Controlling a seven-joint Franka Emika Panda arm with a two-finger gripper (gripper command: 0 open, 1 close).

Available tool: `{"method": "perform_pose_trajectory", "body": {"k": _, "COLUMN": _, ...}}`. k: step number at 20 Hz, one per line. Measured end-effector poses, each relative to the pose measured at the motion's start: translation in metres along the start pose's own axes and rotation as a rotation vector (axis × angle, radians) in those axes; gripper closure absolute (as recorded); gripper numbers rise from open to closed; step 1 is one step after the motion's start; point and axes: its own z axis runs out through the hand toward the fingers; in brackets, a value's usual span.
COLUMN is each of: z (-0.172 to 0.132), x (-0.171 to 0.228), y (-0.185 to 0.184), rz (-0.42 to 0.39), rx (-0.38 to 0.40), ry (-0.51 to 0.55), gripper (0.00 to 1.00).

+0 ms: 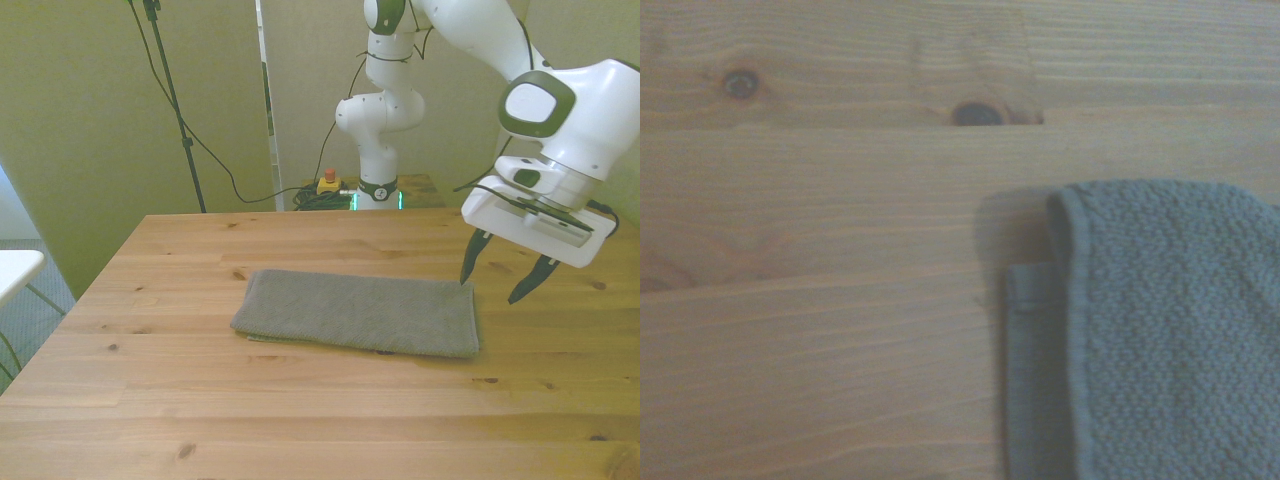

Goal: Fold the towel

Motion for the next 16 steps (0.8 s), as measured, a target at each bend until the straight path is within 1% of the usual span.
{"method": "perform_pose_trajectory", "body": {"k": 2, "z": 0.003, "x": -0.010, "y": -0.014, "rz": -0.011, "rx": -0.050, "ry": 0.031, "gripper": 0.00}}
{"method": "perform_pose_trajectory", "body": {"k": 5, "z": 0.015, "x": -0.015, "y": -0.031, "rz": -0.009, "rx": -0.087, "ry": 0.070, "gripper": 0.00}}
{"method": "perform_pose_trajectory", "body": {"k": 11, "z": 0.025, "x": -0.010, "y": -0.029, "rz": -0.006, "rx": -0.141, "ry": 0.096, "gripper": 0.00}}
{"method": "perform_pose_trajectory", "body": {"k": 16, "z": 0.037, "x": -0.006, "y": -0.028, "rz": -0.002, "rx": -0.160, "ry": 0.101, "gripper": 0.00}}
